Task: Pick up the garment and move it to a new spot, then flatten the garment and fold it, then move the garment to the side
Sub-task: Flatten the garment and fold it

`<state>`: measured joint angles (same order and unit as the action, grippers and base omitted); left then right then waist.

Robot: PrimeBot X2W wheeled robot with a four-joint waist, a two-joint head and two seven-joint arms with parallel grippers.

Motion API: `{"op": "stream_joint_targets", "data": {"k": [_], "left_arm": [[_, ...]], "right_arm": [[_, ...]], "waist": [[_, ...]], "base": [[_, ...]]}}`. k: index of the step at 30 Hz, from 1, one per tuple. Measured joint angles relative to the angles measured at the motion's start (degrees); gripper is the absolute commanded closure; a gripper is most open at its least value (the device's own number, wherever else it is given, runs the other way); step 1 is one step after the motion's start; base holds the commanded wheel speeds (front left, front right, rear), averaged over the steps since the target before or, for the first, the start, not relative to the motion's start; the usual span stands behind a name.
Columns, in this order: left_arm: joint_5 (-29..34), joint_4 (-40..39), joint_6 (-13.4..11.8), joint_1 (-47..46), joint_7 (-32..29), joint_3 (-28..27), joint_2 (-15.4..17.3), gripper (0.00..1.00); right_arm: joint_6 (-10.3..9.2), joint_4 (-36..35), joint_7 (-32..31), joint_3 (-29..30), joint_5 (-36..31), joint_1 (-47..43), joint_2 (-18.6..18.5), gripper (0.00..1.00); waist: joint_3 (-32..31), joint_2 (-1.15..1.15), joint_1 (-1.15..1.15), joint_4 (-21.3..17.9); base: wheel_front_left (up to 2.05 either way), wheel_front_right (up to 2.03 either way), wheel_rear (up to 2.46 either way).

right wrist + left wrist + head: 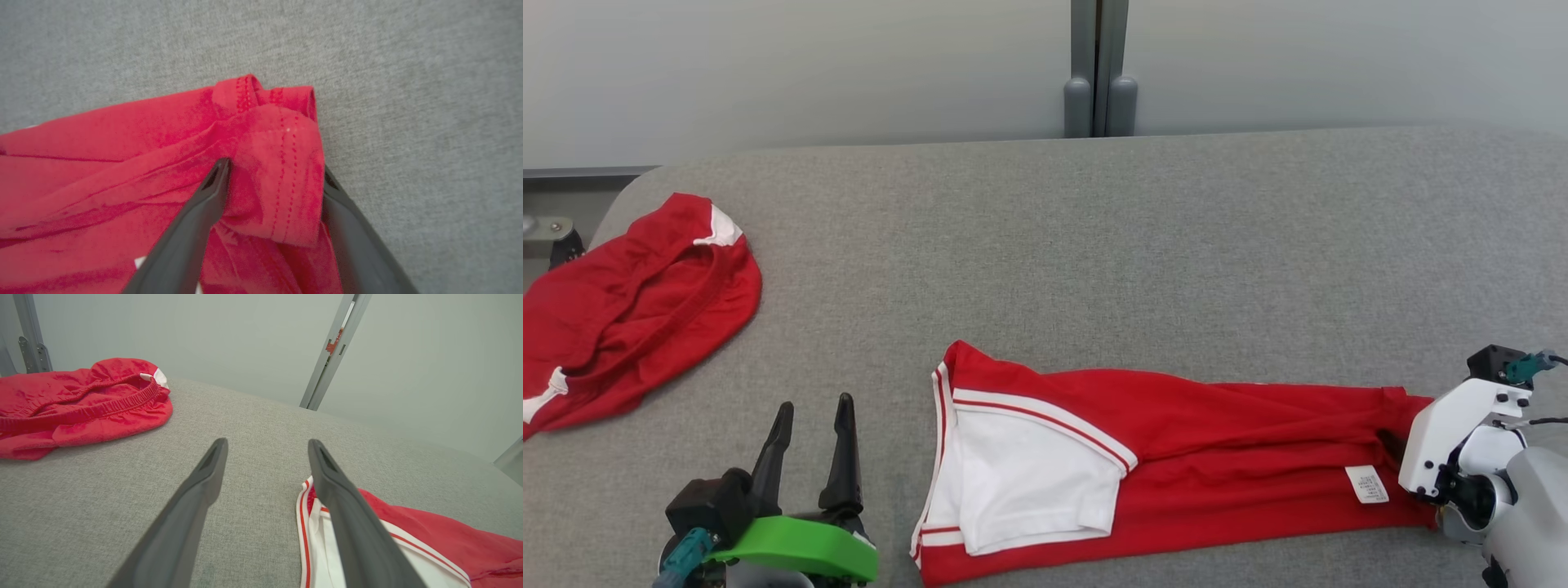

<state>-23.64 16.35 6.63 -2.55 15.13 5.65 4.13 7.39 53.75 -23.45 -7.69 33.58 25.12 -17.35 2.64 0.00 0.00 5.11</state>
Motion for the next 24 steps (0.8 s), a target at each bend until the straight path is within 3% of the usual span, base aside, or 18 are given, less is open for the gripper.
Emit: {"op": "stream_joint_targets", "data": {"k": [1,10,15,19,24], "left_arm": [[0.00,0.11,0.09,-0.07,0.00,-0.09,-0.07,0.00],[0.20,0.78,0.42,-0.24,0.00,-0.66,-0.31,0.00],[0.35,0.88,0.45,-0.12,0.00,-1.09,-0.49,0.00],[0.35,1.08,0.49,-0.05,0.00,-1.19,-0.69,0.00],[0.34,1.21,0.51,0.01,0.00,-1.18,-0.89,0.00]], "right_arm": [[-0.12,-0.64,0.04,-0.46,0.83,-0.21,-0.01,1.00],[0.01,-5.20,3.20,-3.59,5.26,-0.44,-1.27,1.00],[0.15,-7.12,3.26,-3.72,5.61,-0.21,-8.50,1.00],[0.15,-7.90,2.68,-2.80,4.81,0.44,-11.82,1.00],[0.13,-13.46,1.43,-2.58,6.32,0.83,-11.58,1.00]], "waist": [[0.06,0.00,0.00,0.08],[-0.63,0.00,0.00,0.09],[-1.32,0.00,0.00,-0.37],[-1.47,0.00,0.00,-1.09],[-1.80,0.00,0.00,-1.95]], "base": [[0.00,0.00,0.00],[0.00,0.00,0.00],[0.00,0.00,0.00],[0.00,0.00,0.00],[0.00,0.00,0.00]]}}
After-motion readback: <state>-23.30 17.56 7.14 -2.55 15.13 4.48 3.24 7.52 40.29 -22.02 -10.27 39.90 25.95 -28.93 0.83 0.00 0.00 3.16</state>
